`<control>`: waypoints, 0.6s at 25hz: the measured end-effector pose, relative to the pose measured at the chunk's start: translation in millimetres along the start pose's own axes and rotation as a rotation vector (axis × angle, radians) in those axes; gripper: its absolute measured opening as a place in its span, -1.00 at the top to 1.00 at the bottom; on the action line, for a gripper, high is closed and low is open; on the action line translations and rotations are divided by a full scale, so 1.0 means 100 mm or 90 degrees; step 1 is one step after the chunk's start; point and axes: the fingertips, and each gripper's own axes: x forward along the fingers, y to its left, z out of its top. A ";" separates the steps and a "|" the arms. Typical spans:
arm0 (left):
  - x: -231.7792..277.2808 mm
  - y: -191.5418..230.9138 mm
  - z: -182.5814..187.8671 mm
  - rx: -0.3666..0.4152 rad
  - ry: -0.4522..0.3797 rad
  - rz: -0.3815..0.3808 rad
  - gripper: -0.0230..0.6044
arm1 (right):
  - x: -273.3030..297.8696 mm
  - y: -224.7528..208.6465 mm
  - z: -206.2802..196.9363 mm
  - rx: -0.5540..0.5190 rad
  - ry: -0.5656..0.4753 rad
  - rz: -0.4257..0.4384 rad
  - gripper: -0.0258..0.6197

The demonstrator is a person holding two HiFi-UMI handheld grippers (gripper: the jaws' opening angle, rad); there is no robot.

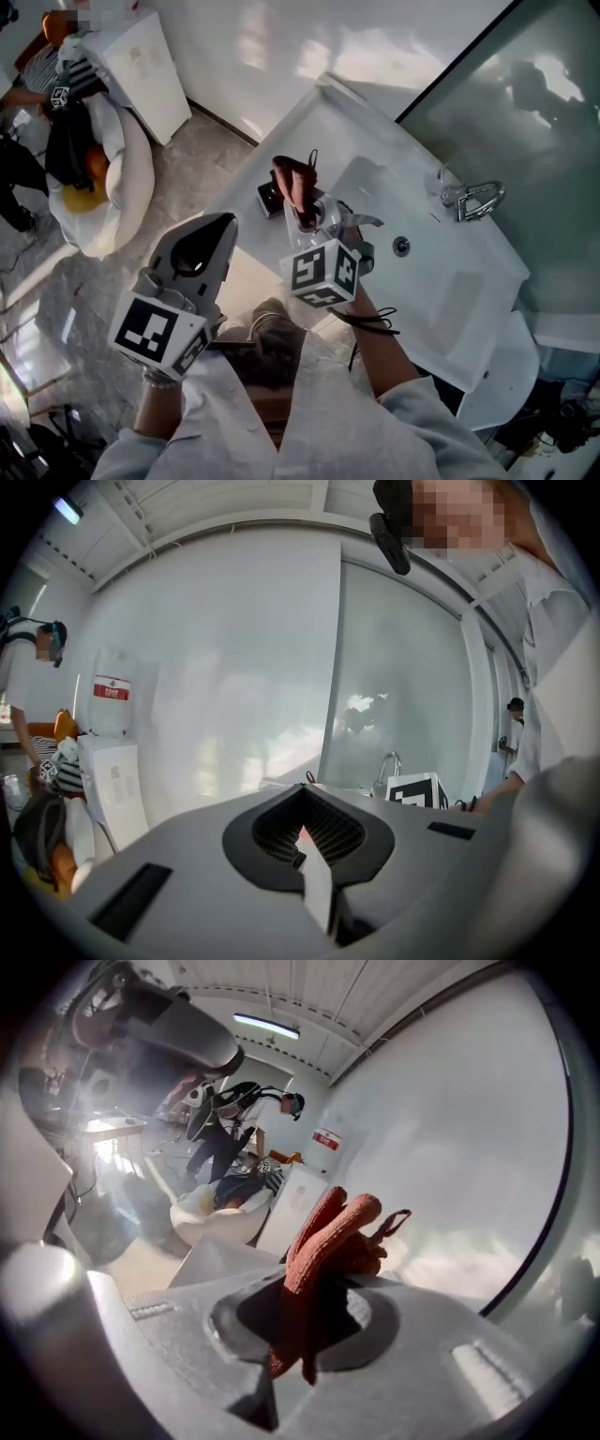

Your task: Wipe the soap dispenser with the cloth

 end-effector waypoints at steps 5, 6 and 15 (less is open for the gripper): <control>0.21 -0.05 -0.03 -0.011 0.008 0.010 0.91 | 0.11 0.10 -0.07 -0.063 -0.025 0.028 0.75; 0.24 -0.07 -0.04 -0.011 0.010 0.013 0.91 | 0.10 0.12 -0.08 -0.073 -0.031 0.033 0.75; 0.47 -0.10 -0.01 -0.003 0.021 0.036 0.91 | 0.05 0.28 -0.27 -0.076 -0.051 0.072 0.75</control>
